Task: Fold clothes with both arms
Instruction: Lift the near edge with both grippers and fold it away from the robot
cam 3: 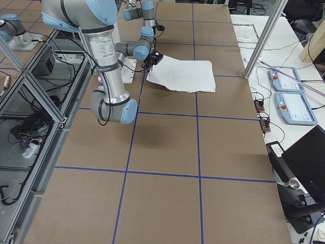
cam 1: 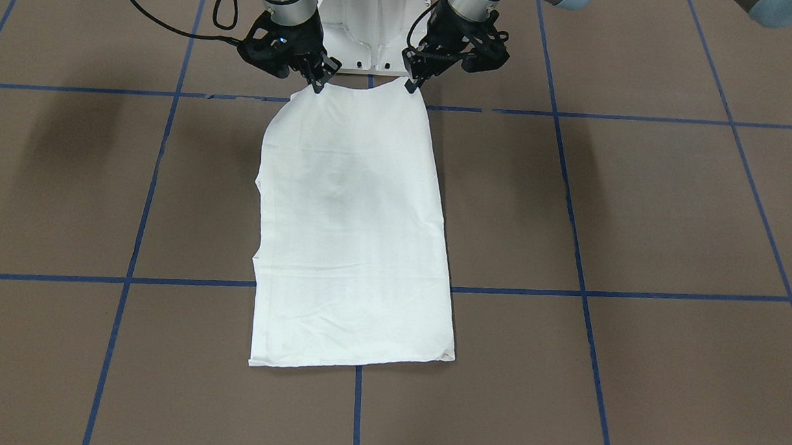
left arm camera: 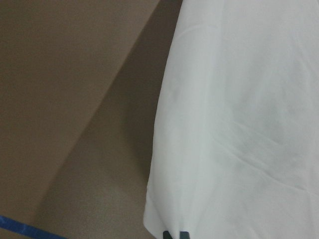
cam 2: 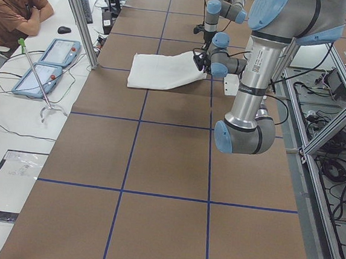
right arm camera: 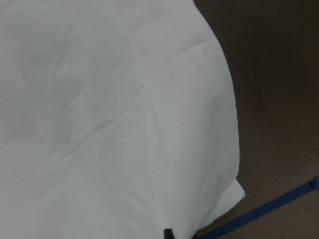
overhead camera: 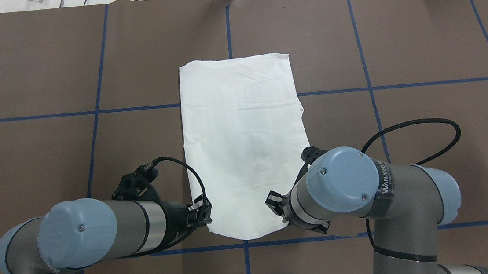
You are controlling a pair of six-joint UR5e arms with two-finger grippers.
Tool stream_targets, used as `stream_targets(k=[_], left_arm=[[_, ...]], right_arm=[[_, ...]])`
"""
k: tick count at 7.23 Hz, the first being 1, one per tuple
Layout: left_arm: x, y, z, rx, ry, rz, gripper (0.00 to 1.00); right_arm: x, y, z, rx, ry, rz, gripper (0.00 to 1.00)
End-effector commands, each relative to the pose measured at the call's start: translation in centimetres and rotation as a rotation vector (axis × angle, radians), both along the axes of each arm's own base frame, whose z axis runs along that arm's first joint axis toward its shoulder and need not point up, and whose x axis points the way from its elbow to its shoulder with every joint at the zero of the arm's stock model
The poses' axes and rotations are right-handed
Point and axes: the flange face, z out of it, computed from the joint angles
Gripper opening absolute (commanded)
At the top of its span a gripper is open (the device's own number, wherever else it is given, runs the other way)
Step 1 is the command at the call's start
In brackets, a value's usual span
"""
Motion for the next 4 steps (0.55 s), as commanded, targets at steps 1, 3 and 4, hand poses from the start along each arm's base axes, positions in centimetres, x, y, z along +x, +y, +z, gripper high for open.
stream_targets(k=[1, 3, 4], left_arm=[[-4.7, 4.7, -3.5, -0.015, 0.037, 0.073, 0.0], [-4.4, 5.2, -3.8, -0.035, 0.034, 0.109, 0.0], [-4.5, 4.4, -3.7, -0.022, 0.028, 0.097, 0.0]], right_arm=[[3.0, 3.8, -3.0, -0.084, -0.05, -0.127, 0.0], [2.6, 3.2, -3.1, -0.066, -0.057, -0.13, 0.0], [2.7, 0.0, -2.8, 0.019, -0.048, -0.115, 0.0]])
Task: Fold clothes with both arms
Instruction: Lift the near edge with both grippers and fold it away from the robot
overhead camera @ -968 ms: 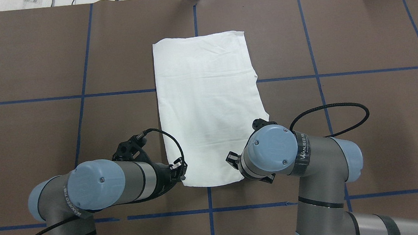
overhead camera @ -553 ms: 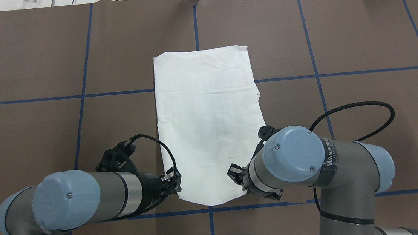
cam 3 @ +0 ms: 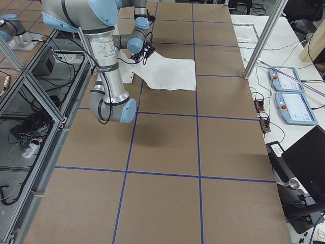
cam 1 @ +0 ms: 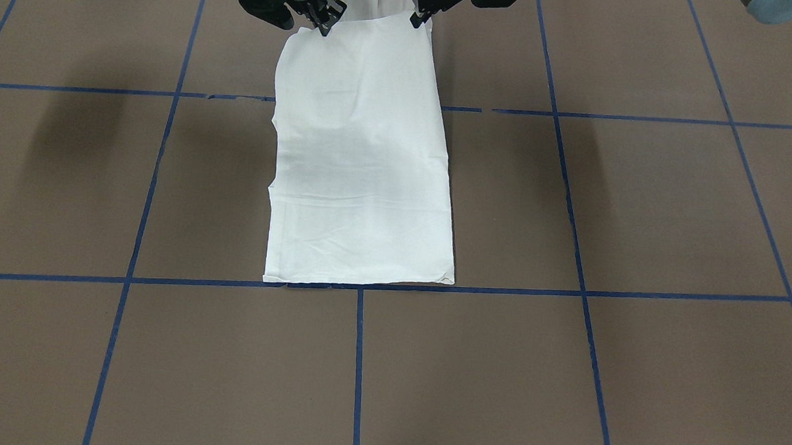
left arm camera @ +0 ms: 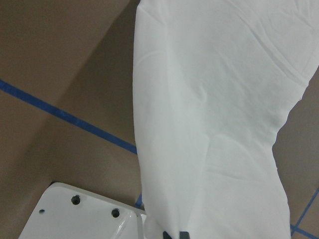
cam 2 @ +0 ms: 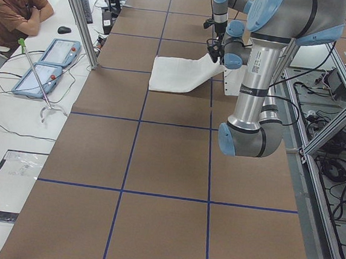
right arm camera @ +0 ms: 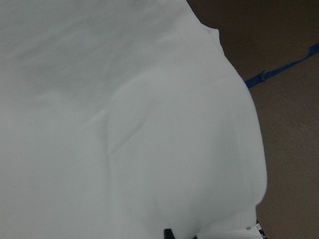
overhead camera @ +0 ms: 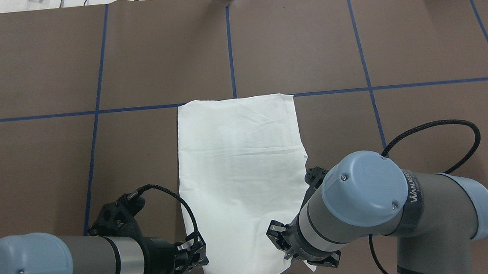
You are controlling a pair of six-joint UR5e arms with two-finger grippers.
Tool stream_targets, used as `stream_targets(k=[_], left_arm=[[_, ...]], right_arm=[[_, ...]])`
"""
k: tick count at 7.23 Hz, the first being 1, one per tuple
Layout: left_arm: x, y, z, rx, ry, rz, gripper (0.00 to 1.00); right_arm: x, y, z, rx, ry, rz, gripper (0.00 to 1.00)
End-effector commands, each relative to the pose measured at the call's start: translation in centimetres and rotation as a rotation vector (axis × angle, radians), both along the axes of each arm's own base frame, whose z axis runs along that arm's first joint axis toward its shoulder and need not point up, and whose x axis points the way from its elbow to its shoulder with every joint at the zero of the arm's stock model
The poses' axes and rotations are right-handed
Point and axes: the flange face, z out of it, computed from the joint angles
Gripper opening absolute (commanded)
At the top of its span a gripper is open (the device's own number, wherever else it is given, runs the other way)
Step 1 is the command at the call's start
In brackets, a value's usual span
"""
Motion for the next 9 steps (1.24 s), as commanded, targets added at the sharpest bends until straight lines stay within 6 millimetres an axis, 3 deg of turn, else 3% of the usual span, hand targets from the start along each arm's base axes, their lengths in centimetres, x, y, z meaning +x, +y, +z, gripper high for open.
stream_targets(k=[1, 3, 5, 7, 9], left_arm=[[-1.2, -4.3, -0.7, 0.025, 0.003, -0.081, 0.0], [-2.8, -12.5, -0.3, 0.031, -0.029, -0.141, 0.0], [-2.7, -17.1, 0.8, 0.053, -0.075, -0.196, 0.0], [-1.2, -20.3, 1.3, 0.064, -0.096, -0.222, 0.0], [0.5, -25.2, 3.6, 0.067, -0.088, -0.275, 0.0]], right_arm=[[1.3, -6.1, 0.6, 0.133, -0.005, 0.038, 0.0], [4.7, -12.5, -0.8, 0.175, -0.027, 0.142, 0.0], [2.7, -18.6, -1.3, 0.176, 0.023, 0.197, 0.0], [-0.3, -24.1, 0.0, 0.185, 0.043, 0.223, 0.0], [-1.6, -26.6, 1.0, 0.171, 0.066, 0.236, 0.0]])
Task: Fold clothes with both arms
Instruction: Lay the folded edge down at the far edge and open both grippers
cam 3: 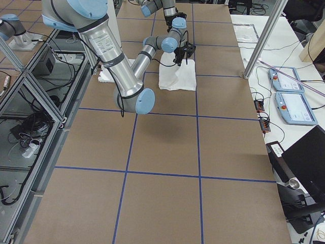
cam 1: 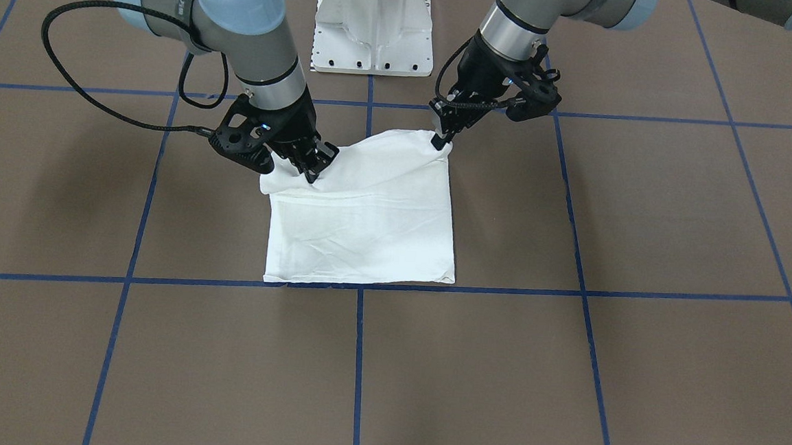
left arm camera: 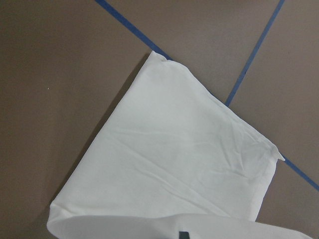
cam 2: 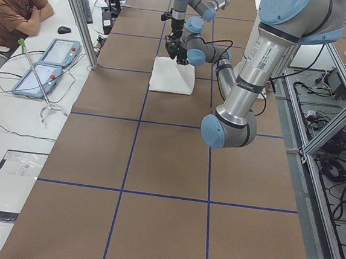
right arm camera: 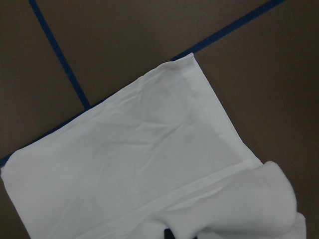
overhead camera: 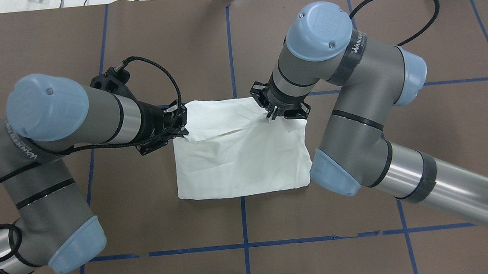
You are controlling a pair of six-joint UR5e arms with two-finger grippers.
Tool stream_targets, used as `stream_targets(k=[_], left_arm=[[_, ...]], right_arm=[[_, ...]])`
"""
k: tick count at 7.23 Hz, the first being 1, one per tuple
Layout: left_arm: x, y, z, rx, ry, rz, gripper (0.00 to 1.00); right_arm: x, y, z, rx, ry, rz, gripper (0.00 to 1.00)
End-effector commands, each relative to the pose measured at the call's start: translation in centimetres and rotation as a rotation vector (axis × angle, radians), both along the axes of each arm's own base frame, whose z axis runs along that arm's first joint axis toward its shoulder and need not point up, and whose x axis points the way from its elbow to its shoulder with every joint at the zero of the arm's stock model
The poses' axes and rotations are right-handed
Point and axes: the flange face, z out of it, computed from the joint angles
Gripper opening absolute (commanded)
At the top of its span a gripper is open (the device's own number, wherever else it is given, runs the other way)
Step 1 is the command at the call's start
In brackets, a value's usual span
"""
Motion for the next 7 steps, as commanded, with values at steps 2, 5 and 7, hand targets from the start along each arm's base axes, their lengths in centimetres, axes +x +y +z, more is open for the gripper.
stream_targets(k=[2, 5, 7], left_arm=[[3.7, -7.1, 4.0, -0.013, -0.02, -0.057, 0.0], [5.0, -8.4, 6.5, -0.018, -0.023, -0.063, 0.0], [5.0, -8.3, 6.1, -0.014, -0.018, -0.061, 0.0]], right_arm=[[-1.1, -2.1, 1.2, -0.018, 0.025, 0.013, 0.0], [-3.9, -4.1, 1.5, -0.056, 0.063, 0.007, 0.0], [-3.8, -4.2, 1.4, -0.052, 0.06, 0.005, 0.54]])
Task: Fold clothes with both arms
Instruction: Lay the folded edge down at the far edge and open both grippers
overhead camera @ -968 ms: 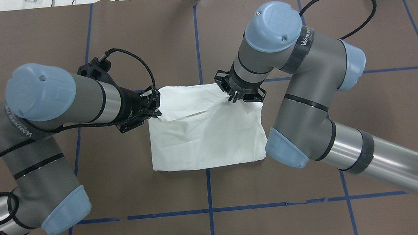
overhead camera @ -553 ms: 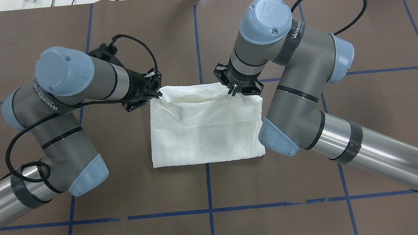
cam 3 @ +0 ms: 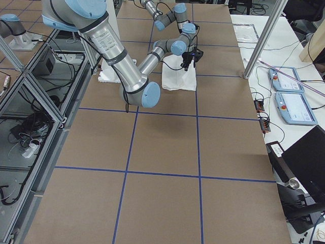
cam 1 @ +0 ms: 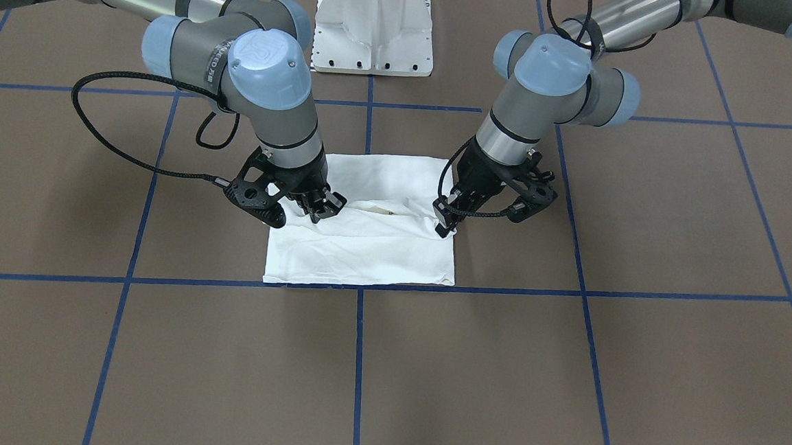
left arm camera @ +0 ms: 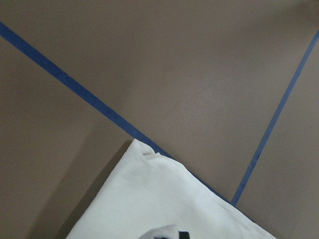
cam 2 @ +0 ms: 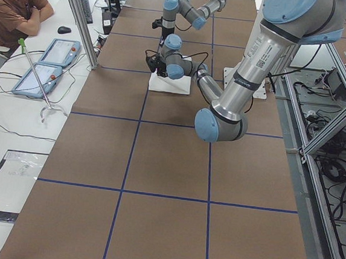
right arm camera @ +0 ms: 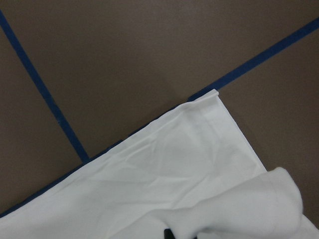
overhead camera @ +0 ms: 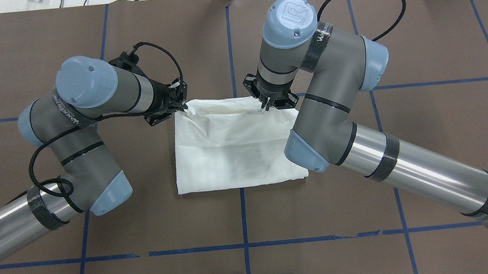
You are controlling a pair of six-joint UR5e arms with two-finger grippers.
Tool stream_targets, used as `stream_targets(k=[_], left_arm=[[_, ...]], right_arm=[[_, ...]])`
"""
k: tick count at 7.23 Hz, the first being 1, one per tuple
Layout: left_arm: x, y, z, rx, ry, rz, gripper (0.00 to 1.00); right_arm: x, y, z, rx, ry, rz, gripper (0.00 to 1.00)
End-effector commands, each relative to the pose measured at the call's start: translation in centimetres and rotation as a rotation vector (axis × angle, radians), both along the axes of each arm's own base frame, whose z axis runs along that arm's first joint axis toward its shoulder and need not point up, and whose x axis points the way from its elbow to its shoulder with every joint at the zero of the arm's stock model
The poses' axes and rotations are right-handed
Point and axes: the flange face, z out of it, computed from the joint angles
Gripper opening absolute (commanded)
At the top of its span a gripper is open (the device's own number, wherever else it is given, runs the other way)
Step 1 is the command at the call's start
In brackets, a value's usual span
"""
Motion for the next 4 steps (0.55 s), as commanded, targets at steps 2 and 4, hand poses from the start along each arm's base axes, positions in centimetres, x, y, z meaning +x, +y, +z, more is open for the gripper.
stream_targets(k=[2, 4], left_arm=[[0.0, -0.2, 0.1, -0.006, -0.006, -0.004, 0.98], [-1.7, -1.7, 0.5, -0.013, -0.016, -0.035, 0.99]], right_arm=[[0.6, -0.6, -0.5, 0.024, -0.032, 0.006, 1.0], [1.8, -1.4, 0.0, 0.001, -0.046, -0.005, 1.0]])
